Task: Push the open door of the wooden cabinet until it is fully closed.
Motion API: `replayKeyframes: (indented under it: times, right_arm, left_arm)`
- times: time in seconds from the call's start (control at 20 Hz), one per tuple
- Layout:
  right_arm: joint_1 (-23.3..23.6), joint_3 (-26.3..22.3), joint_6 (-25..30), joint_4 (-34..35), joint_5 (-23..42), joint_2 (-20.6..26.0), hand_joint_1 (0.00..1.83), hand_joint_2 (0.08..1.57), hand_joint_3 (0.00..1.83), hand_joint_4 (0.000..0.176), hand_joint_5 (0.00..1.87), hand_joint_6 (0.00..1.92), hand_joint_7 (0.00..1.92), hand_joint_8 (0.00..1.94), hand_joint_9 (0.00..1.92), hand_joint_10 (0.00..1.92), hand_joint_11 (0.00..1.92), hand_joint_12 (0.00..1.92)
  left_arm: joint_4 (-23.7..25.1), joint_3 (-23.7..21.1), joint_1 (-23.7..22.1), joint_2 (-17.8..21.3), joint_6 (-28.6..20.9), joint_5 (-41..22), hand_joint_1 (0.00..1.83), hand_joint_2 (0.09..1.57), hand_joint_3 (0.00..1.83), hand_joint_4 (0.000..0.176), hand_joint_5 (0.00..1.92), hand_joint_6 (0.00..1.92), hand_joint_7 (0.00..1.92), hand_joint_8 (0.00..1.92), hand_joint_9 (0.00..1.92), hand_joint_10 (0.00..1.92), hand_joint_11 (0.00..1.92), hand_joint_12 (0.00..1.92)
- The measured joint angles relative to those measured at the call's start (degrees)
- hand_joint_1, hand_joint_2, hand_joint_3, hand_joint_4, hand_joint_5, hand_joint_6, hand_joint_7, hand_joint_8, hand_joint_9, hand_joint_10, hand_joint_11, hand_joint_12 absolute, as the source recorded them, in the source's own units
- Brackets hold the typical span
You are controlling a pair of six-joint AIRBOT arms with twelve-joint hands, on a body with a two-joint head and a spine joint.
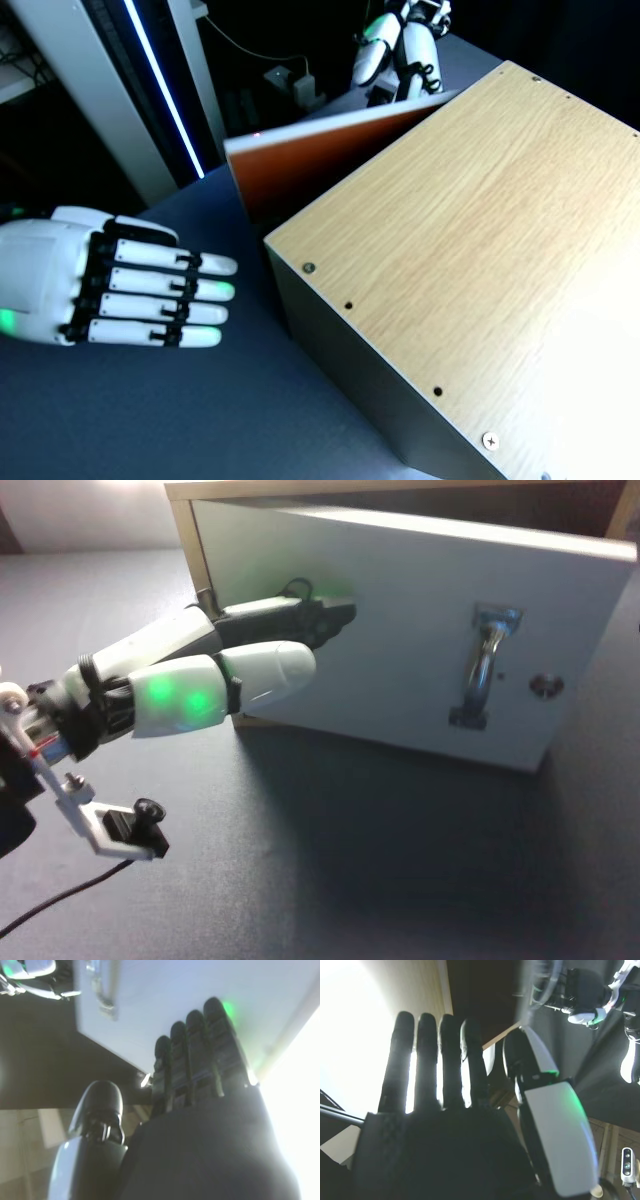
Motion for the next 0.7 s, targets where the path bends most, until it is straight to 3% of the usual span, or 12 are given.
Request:
replayKeyframes:
  times: [0.5, 0.7]
  right_arm:
    - [0.0, 0.3, 0.0, 0.0, 0.0, -0.2, 0.65, 1.40, 0.00, 0.000, 0.43, 0.00, 0.42, 0.00, 0.36, 0.00, 0.28, 0.16]
    - [0.0, 0.3, 0.0, -0.1, -0.1, -0.2, 0.66, 1.40, 0.00, 0.000, 0.43, 0.00, 0.39, 0.00, 0.36, 0.00, 0.29, 0.16]
  left_arm:
    - [0.1, 2.3, -1.9, -1.7, -0.1, 3.0, 0.15, 1.49, 0.00, 0.000, 0.27, 0.00, 0.30, 0.00, 0.28, 0.00, 0.23, 0.01]
    - [-0.2, -1.6, 1.5, 1.7, 0.0, -0.9, 0.17, 1.46, 0.00, 0.000, 0.31, 0.00, 0.33, 0.00, 0.31, 0.00, 0.29, 0.02]
